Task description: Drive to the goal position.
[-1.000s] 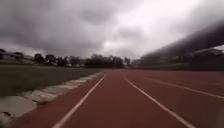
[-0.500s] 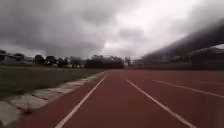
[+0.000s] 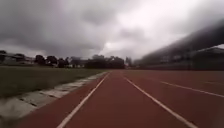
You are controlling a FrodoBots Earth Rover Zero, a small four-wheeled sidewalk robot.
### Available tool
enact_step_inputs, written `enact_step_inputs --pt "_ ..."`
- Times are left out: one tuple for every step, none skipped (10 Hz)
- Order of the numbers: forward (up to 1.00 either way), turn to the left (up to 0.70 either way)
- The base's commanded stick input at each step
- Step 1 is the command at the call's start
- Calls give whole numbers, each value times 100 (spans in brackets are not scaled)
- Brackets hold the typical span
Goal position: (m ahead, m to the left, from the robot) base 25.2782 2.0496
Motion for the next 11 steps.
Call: enact_step_inputs --pt "70 0" --pt "70 0" --pt "70 0" --pt "70 0" --pt "70 0" --pt "70 0" --pt "70 0" --pt "70 0" --pt "70 0" --pt "70 0" --pt "70 -10"
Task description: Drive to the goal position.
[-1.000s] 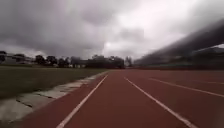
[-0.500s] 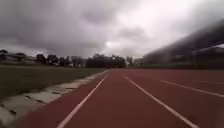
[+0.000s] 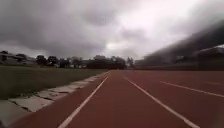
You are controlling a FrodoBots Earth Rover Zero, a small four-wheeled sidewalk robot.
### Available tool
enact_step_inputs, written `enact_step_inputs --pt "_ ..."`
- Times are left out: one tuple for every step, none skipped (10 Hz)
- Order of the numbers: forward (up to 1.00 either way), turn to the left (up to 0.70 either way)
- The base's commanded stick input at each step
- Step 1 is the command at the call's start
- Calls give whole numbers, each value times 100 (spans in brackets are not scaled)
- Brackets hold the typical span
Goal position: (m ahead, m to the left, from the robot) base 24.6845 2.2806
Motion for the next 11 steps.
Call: enact_step_inputs --pt "70 -20" --pt "70 -26" --pt "70 -31" --pt "70 0" --pt "70 0" --pt "70 0" --pt "70 0" --pt "70 0" --pt "70 0" --pt "70 0" --pt "70 0"
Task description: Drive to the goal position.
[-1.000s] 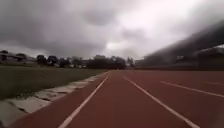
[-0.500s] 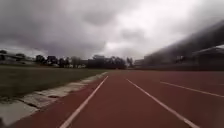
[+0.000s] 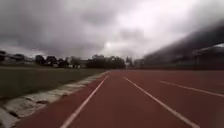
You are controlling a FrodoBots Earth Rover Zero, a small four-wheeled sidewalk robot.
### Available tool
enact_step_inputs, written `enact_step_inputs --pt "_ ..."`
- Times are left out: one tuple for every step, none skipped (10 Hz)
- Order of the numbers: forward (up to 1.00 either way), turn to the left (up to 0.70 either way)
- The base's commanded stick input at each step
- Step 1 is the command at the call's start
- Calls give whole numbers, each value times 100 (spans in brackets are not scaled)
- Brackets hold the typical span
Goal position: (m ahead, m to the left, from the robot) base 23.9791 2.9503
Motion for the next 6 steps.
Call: enact_step_inputs --pt "70 0" --pt "70 0" --pt "70 0" --pt "70 0" --pt "70 0" --pt "70 -13"
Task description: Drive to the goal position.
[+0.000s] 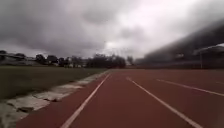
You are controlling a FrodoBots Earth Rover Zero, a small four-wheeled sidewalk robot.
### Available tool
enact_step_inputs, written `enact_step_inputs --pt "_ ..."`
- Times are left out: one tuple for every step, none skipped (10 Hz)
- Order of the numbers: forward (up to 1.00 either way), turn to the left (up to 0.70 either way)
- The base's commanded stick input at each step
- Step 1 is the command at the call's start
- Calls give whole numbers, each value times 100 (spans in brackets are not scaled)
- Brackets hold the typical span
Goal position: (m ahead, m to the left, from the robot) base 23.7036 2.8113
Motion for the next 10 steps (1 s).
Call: enact_step_inputs --pt "70 -35" --pt "70 -28" --pt "70 -18" --pt "70 -4" --pt "70 5" --pt "70 9" --pt "70 3" --pt "70 0" --pt "70 0" --pt "70 0"
